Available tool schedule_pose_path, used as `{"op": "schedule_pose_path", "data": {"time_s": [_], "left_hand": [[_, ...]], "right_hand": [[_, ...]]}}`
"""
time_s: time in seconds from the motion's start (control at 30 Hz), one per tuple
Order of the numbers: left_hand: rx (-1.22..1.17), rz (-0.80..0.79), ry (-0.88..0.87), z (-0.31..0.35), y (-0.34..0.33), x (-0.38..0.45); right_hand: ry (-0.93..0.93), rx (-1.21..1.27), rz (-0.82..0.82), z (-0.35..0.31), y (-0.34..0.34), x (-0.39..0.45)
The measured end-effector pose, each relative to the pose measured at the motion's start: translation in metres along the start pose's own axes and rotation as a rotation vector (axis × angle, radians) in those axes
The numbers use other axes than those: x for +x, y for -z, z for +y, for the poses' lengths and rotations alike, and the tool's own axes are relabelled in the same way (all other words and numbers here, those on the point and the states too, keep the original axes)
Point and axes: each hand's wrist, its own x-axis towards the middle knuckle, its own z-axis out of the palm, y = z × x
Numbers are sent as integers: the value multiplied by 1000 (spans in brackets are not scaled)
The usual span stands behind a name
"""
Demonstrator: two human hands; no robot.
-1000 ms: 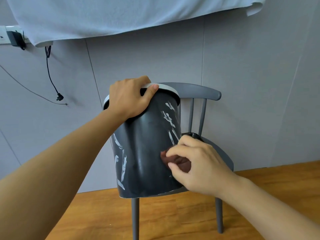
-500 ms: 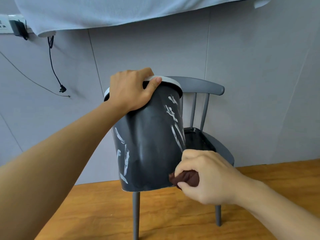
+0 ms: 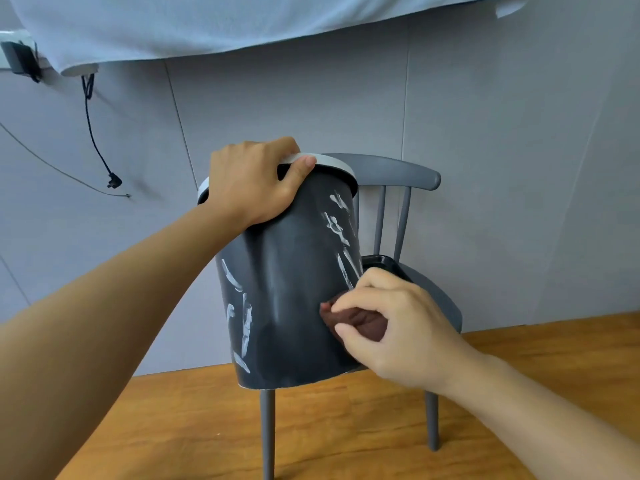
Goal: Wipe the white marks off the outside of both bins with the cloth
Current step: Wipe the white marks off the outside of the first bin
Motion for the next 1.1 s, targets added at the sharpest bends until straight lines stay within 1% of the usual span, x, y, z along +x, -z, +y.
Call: {"op": "schedule_pose_path", "data": {"time_s": [0.03,0.1,0.13,0.17,0.2,0.23,0.3,0.33,0.4,0.5,0.6,0.73,0.83,0.97,1.1], "left_hand": [[-6,1,-5,1,0,-1],[-15,2,-10,3,2,-2],[-14,1,-8,3,3,-2],[-10,-2,-5,4,4,-3],[-5,-6,1,4,4,-3],[-1,-9,7,4,5,-4],[-3,-2,14,3,7,-6],[-9,7,14,2,8,-8],[-22,28,19,-1,12,-13],[-41,40,53,-6,17,-18],[-50,51,73,-8,20,-21],[-98,96,25,3,20,-23],[-136,113,-10,14,17,-23],[-215,113,-25,21,13,-23],[-345,28,-7,20,14,-17]], "right_hand": [[25,-35,-54,-1,-1,-2],[70,-134,-233,-4,-3,-9],[79,-159,-296,-4,-3,-11],[73,-154,-310,-4,-1,-11],[56,-115,-277,-5,2,-9],[33,-45,-208,-5,4,-5],[-4,102,-4,-3,9,5],[-20,137,106,-1,11,10],[-74,157,285,5,13,21],[-171,191,441,17,16,36],[-167,189,488,22,22,51],[-119,171,574,24,33,68],[-100,105,610,28,39,75],[-77,4,623,29,39,80],[-16,-205,549,28,32,80]]}}
